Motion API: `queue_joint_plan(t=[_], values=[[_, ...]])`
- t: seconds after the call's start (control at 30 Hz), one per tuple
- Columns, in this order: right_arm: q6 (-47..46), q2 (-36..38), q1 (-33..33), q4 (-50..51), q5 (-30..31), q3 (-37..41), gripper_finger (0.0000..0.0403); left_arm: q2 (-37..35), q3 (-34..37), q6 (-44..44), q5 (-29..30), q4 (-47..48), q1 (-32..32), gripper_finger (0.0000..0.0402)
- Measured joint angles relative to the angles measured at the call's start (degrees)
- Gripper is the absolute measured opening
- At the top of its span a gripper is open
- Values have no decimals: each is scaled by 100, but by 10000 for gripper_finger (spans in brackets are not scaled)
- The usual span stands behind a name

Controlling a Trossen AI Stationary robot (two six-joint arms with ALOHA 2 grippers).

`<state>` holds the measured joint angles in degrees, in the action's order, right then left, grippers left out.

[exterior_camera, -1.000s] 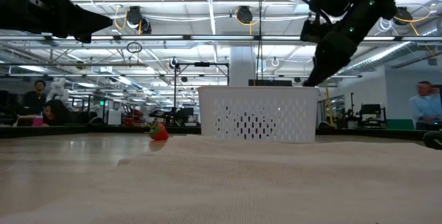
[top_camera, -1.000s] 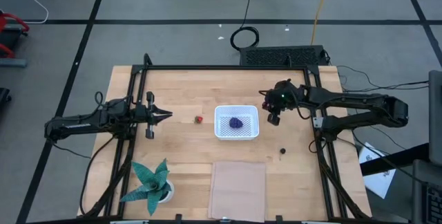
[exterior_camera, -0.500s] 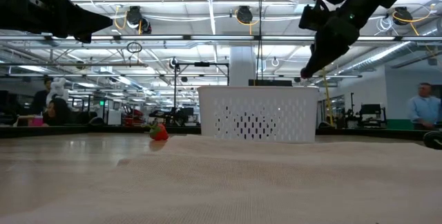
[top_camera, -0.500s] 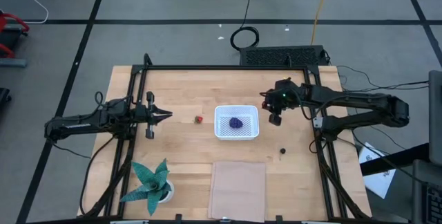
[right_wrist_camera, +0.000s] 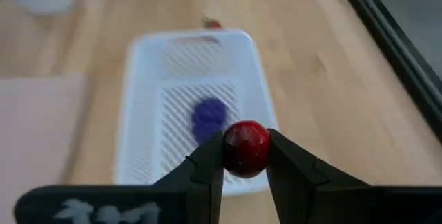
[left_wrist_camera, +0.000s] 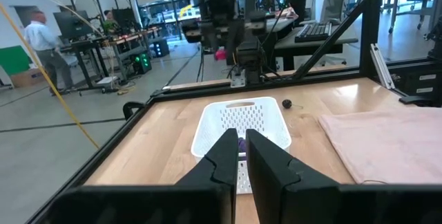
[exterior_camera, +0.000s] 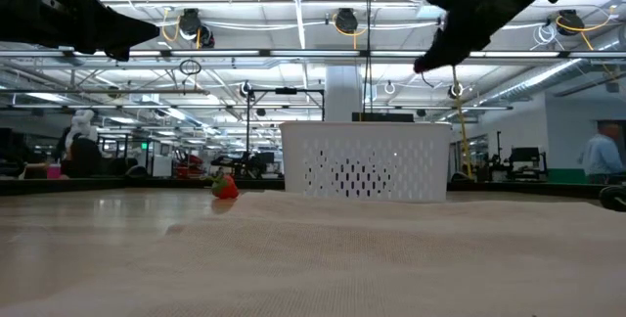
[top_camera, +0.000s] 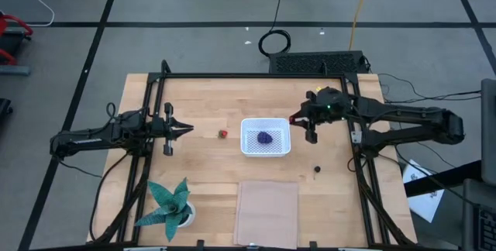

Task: Pick and placing Produce into tupperware
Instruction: Put the red cherry into the white bin

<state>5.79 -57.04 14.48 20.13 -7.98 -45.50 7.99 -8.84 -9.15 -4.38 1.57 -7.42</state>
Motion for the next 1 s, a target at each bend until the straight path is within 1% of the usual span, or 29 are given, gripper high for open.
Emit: queue_joint_plan(t=[0.23,0.4,0.47,0.57,0.63,0.77,1.0], values=[[37,130,-329,-246,-103,0,82,-1,0,-1,-1,40,0,33],[-38,194,-378,-496,-111,14,82,-2,0,-2,0,43,2,33],[-58,231,-378,-887,-152,154,82,-2,0,-2,-2,43,0,33],[-52,312,-371,-1550,-412,508,82,-2,0,-1,0,43,1,33],[-57,368,-373,-1830,-431,721,82,-1,0,-1,-1,43,2,33],[-61,497,-371,-1985,-429,1044,82,-2,0,-2,-2,43,0,33],[-187,735,-371,-2632,-434,1519,82,-2,0,-7,-2,41,2,33]])
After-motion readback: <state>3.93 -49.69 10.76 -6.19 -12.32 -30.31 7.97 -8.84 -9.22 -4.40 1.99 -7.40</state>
